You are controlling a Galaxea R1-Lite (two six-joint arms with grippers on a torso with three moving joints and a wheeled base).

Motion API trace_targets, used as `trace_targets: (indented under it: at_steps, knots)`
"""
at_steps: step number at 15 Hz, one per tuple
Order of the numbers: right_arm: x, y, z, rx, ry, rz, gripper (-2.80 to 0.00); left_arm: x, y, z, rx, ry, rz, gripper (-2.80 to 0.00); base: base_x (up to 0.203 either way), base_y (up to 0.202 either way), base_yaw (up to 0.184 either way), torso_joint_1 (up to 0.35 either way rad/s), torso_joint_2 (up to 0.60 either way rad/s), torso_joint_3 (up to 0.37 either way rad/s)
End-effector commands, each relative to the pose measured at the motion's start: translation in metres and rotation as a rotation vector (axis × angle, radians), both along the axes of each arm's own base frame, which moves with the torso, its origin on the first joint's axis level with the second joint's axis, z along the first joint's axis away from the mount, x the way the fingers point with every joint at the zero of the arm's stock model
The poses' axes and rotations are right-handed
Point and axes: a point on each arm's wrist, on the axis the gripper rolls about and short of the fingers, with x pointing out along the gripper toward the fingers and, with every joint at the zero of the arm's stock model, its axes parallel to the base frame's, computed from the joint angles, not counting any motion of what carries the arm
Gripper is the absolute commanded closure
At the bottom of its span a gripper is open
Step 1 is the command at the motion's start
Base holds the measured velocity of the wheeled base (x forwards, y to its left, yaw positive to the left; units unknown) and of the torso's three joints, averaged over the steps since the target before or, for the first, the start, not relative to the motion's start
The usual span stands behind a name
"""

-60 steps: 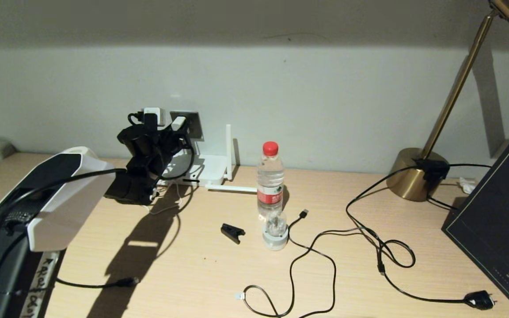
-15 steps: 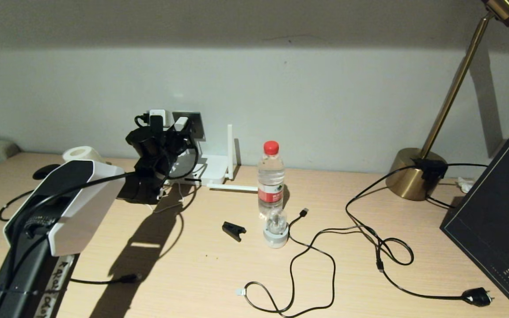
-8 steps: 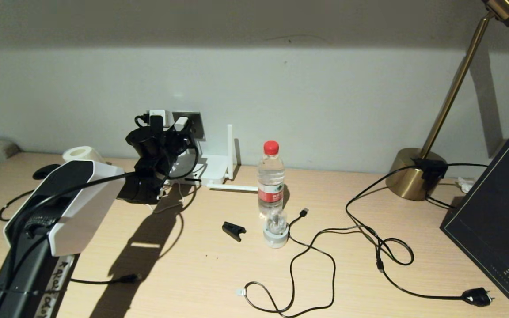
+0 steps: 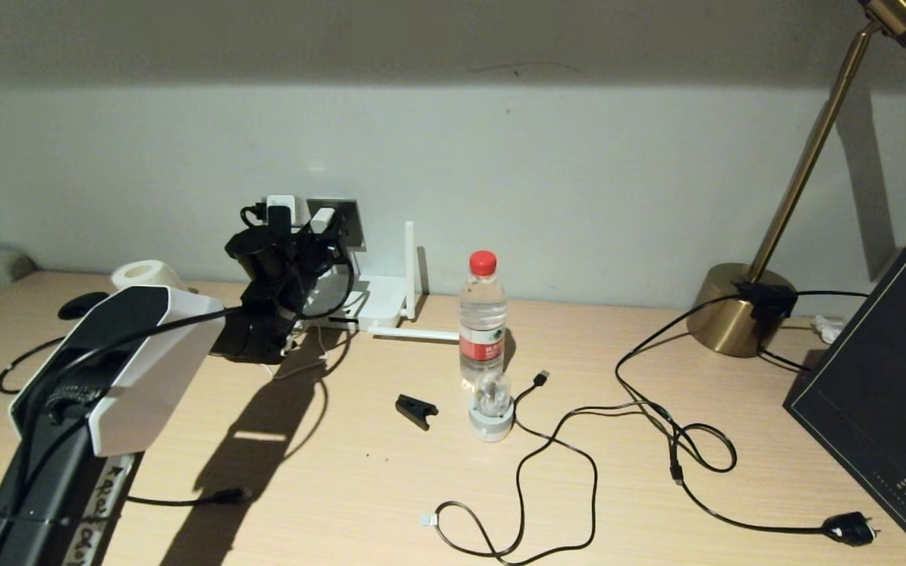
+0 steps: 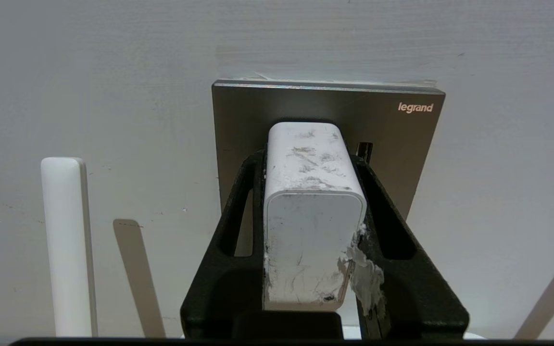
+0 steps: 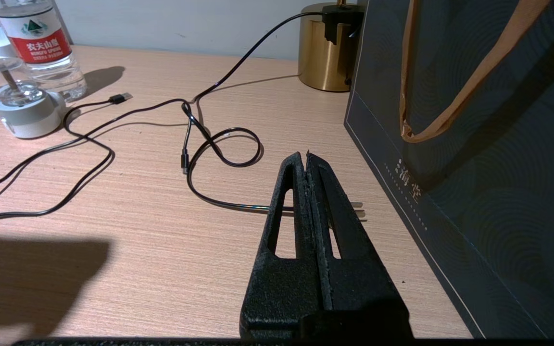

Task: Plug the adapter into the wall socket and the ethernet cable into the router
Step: Plug plug into socket

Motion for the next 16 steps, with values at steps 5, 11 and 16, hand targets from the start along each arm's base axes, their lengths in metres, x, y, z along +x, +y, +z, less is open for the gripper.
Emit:
trace_targets:
  at_steps: [5, 11, 16]
  knots:
    - [0.003, 0.0, -0.01, 0.0, 0.035, 0.001, 0.0, -0.001, -0.005, 0.0, -0.013, 0.0, 0.004, 0.0, 0.0, 0.0, 0.0, 0.0, 0.0, 0.0]
    - [0.003, 0.0, -0.01, 0.0, 0.035, 0.001, 0.0, 0.0, -0.006, 0.007, -0.018, -0.03, 0.003, -2.8, 0.0, 0.0, 0.0, 0.0, 0.0, 0.0]
    - [0.003, 0.0, -0.01, 0.0, 0.034, 0.001, 0.0, -0.003, -0.005, 0.01, -0.016, -0.032, 0.007, -2.8, 0.0, 0.0, 0.0, 0.0, 0.0, 0.0]
